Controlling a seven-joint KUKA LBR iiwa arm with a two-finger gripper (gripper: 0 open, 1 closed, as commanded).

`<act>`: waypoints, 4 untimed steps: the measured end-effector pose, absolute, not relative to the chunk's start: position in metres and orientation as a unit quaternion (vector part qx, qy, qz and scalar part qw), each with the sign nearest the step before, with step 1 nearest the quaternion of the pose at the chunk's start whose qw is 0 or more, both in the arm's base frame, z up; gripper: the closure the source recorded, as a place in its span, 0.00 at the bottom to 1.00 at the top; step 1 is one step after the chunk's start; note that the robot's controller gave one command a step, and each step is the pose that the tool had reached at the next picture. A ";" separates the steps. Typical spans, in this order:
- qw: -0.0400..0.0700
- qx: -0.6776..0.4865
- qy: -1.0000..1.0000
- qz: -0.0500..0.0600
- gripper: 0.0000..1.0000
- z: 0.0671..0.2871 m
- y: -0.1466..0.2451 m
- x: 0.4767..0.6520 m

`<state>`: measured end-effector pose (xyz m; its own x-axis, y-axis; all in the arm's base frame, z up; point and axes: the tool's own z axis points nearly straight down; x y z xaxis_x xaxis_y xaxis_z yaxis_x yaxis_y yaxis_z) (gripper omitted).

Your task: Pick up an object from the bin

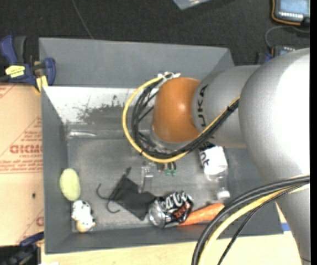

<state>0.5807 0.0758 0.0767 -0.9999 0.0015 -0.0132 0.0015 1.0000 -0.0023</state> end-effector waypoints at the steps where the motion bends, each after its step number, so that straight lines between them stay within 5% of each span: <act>1: 0.007 0.001 1.000 -0.001 0.00 0.077 0.076 0.581; 2: 0.007 -0.215 0.977 -0.002 1.00 0.072 0.121 0.561; 4: 0.006 -0.214 0.977 -0.002 1.00 0.074 0.121 0.560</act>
Offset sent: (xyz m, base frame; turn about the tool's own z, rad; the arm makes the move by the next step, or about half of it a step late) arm -0.0208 0.0449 -0.0059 -0.4358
